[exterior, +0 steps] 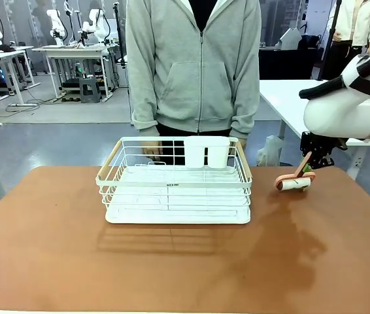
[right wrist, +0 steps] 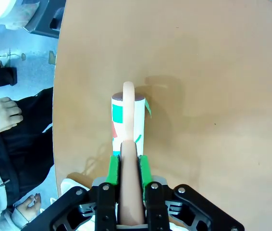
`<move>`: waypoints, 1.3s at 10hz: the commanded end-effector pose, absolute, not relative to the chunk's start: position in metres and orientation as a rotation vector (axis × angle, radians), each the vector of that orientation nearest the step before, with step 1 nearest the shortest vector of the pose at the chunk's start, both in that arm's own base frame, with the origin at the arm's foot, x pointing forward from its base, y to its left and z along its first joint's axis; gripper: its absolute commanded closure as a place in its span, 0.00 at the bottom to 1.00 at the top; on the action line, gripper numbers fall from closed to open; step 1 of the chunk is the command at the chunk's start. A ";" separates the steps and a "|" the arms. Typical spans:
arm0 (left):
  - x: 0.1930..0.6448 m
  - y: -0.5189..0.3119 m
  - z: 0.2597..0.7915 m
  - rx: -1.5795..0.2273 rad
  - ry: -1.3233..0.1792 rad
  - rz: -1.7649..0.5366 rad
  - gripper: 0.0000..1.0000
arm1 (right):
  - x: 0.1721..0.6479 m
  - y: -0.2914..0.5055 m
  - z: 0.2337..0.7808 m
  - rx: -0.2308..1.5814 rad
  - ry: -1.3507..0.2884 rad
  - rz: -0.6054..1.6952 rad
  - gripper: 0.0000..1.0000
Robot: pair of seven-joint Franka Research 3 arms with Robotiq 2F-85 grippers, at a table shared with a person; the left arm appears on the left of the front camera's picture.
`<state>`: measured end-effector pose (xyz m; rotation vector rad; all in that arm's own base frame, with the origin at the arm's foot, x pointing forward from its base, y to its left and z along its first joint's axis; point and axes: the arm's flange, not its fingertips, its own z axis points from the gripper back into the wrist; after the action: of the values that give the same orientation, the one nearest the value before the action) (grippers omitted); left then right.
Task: Clean the table.
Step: Place the Lint Roller down when the Dish drying rack is positioned in the middle of the table.
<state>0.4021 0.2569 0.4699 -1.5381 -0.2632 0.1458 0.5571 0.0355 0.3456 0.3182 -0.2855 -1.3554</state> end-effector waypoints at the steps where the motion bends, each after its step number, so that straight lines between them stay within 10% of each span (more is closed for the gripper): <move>1: 0.399 0.258 0.471 -1.540 -0.257 0.142 0.00 | 0.561 0.042 0.345 0.323 -0.277 -1.405 0.79; 4: 0.399 0.258 0.471 -1.540 -0.257 0.142 0.00 | 0.562 0.044 0.343 0.300 -0.277 -1.411 0.75; 8: 0.399 0.258 0.471 -1.540 -0.257 0.142 0.00 | 0.539 0.048 0.353 0.268 -0.274 -1.409 0.02; 13: 0.399 0.258 0.471 -1.540 -0.257 0.142 0.00 | 0.494 0.047 0.369 0.201 -0.219 -1.384 0.00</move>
<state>0.4020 0.2570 0.4699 -1.5381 -0.2634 0.1460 0.5037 0.0412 0.3606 0.2106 -0.2253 -1.3584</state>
